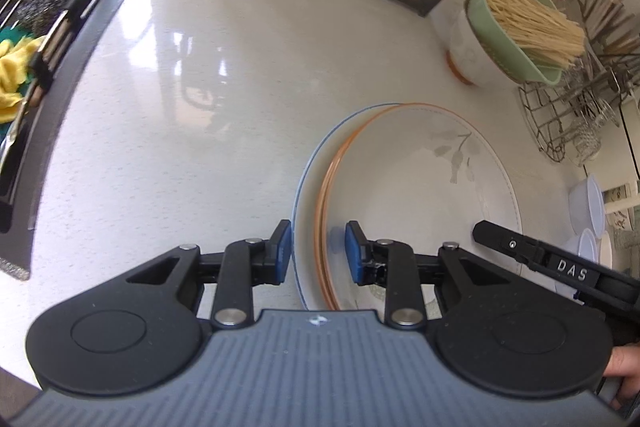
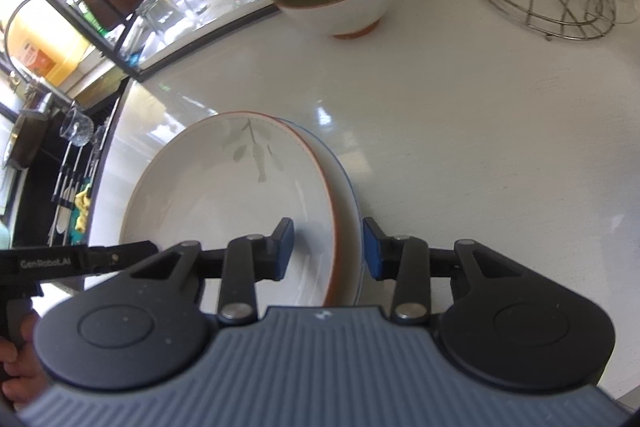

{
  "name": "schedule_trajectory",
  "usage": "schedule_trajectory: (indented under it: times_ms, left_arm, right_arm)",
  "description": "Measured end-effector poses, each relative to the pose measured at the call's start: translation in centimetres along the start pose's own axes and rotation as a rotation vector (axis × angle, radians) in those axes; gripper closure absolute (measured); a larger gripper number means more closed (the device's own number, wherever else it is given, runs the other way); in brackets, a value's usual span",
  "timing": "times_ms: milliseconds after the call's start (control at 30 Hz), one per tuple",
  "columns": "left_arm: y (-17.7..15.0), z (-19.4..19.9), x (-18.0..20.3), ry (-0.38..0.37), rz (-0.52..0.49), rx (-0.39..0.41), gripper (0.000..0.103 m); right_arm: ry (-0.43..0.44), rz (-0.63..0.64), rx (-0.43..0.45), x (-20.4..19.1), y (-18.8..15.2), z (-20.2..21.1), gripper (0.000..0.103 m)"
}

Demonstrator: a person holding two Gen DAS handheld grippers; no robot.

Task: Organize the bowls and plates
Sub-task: 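Withdraw both tools from the stack toward the clear plastic bowls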

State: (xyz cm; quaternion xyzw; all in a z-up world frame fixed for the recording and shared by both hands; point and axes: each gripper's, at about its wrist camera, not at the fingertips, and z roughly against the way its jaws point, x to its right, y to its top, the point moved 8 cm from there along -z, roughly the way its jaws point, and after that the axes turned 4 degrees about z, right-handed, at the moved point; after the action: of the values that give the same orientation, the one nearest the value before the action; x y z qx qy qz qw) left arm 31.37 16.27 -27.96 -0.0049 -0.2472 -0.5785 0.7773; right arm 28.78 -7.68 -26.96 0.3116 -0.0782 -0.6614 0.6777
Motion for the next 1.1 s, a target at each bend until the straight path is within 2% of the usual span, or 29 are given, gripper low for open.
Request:
schedule_trajectory:
  times_ms: [133,333,467,567,867,1100]
  left_arm:
    - [0.2,0.4,-0.7,0.012,0.008,0.002,0.07]
    - [0.2,0.7,-0.7,0.014,0.004,0.009,0.07]
    - [0.6,2.2,0.3,0.051,-0.046,0.056,0.069]
    - [1.0,3.9,1.4,0.039,-0.069,0.1,0.069]
    - [1.2,7.6,7.0,-0.006,-0.154,0.174,0.069]
    - [0.2,7.5,13.1,-0.057,-0.238,0.183,0.069]
  right_arm:
    - [-0.006,0.025,0.0,-1.0,-0.2,-0.2,0.063]
    - [-0.032,-0.026,0.032,-0.6,0.0,0.2,0.063]
    - [-0.076,-0.025,0.076,-0.3,0.4,1.8,0.064]
    - [-0.091,-0.01,0.115,-0.1,0.6,3.5,0.064]
    - [-0.058,-0.008,0.239,0.0,1.5,9.3,0.064]
    - [-0.094,0.01,0.322,1.8,2.1,12.8,0.064]
